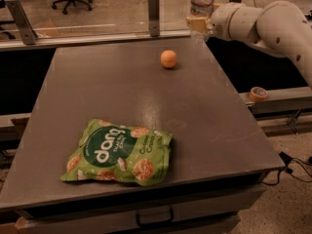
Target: Move water bottle near orange
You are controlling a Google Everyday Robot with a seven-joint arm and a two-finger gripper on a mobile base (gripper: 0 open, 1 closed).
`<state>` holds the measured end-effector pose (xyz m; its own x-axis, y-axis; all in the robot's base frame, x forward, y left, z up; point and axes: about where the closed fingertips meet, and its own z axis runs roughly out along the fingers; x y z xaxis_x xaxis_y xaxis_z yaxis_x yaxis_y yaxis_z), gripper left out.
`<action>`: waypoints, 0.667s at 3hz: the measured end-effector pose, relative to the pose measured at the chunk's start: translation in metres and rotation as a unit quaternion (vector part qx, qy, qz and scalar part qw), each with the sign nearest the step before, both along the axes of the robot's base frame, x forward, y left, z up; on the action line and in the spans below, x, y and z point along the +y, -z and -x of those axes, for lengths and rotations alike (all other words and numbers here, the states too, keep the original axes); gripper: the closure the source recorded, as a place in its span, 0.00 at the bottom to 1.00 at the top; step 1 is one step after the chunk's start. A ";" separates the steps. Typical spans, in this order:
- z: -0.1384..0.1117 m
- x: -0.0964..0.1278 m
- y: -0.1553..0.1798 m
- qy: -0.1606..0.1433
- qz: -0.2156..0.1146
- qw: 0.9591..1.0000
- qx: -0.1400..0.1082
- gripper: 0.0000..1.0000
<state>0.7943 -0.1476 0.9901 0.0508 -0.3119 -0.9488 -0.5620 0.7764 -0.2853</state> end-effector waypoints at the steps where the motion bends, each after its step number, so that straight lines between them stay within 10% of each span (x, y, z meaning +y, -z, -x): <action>1: 0.001 -0.019 0.017 0.023 -0.016 0.999 0.023 1.00; 2: -0.007 -0.015 0.036 0.019 -0.037 0.998 0.044 1.00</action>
Offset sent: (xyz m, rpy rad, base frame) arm 0.0174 -0.0161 -0.0597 0.1268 0.1422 -0.0369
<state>0.8013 -0.1622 0.9538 -0.0447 -0.2417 -0.9693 -0.5523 0.8145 -0.1776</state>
